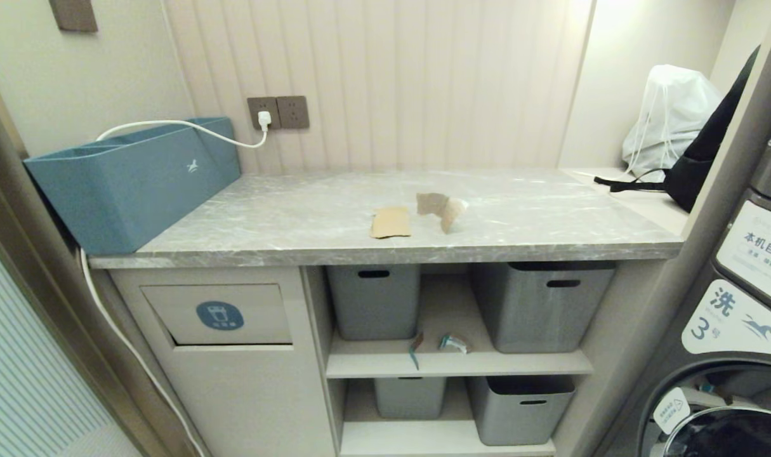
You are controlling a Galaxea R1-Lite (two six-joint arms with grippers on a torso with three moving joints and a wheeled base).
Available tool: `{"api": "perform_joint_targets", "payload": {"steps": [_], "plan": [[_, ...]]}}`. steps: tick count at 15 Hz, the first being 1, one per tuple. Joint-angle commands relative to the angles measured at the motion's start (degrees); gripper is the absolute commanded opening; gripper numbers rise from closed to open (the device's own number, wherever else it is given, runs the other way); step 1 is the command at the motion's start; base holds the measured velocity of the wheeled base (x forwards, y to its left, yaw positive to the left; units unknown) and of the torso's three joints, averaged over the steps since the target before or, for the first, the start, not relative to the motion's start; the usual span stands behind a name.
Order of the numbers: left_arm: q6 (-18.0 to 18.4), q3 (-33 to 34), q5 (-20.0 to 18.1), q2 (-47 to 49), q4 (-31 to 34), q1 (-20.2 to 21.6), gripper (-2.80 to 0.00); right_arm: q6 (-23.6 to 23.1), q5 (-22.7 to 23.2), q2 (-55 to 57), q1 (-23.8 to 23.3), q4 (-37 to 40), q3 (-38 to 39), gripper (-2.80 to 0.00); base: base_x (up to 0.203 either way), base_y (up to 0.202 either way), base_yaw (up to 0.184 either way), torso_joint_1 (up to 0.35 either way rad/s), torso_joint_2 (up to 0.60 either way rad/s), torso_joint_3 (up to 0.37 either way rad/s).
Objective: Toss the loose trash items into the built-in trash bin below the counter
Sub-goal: Pick up the garbage
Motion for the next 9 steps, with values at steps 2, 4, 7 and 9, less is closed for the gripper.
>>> {"api": "perform_joint_targets", "payload": {"steps": [2, 4, 7, 9], "plan": [[0.0, 0.0, 0.05, -0.11, 0.0, 0.0, -2.8, -0.06, 0.05, 0.05, 0.02, 0.1, -0.04, -2.8, 0.0, 0.0, 0.0, 0.223, -0.5, -0.282], [0.0, 0.09, 0.05, -0.11, 0.0, 0.0, -2.8, -0.06, 0.05, 0.05, 0.02, 0.1, 0.05, -2.8, 0.0, 0.0, 0.0, 0.237, -0.51, -0.292], [0.09, 0.0, -0.13, -0.11, 0.0, 0.0, -2.8, 0.3, 0.05, 0.05, 0.02, 0.1, -0.04, -2.8, 0.0, 0.0, 0.0, 0.21, -0.46, -0.251], [0.66, -0.53, -1.01, -0.11, -0.13, 0.0, -2.8, 0.39, 0.05, 0.05, 0.02, 0.1, -0.04, -2.8, 0.0, 0.0, 0.0, 0.077, -0.16, -0.084]]}}
